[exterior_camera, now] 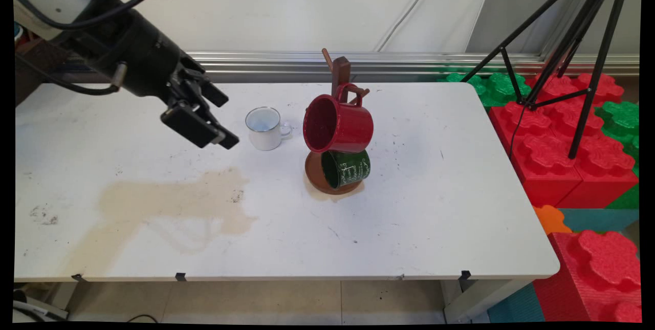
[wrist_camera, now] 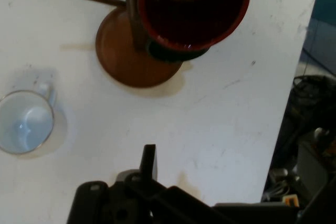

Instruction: Pick up the red mug from the rack

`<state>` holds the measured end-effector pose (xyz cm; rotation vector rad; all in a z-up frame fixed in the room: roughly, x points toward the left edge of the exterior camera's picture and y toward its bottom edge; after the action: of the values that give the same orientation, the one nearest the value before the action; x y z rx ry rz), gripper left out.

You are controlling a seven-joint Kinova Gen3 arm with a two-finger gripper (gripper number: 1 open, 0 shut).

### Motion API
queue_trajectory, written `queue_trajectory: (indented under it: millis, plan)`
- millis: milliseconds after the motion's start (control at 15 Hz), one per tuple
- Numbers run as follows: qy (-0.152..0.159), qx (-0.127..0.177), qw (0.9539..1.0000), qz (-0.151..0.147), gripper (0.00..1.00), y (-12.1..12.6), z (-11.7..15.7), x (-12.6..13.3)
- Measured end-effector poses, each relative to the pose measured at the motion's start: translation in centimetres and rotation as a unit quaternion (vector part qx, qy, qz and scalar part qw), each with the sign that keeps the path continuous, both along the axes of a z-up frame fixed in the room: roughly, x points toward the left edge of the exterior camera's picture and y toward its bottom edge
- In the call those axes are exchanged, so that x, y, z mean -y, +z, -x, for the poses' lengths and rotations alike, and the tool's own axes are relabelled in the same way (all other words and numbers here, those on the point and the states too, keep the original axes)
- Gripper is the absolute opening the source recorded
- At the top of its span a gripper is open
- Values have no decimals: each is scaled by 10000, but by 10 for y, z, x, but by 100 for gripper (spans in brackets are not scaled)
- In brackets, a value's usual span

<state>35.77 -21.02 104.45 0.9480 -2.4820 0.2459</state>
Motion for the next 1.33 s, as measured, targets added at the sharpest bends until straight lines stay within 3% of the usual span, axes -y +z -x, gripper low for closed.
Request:
queue_trajectory:
  millis: [733,1333]
  plan:
    - [76,-424,9990,125,100,0,42,8]
    - [461,-731,9959,269,100,-32,69,33]
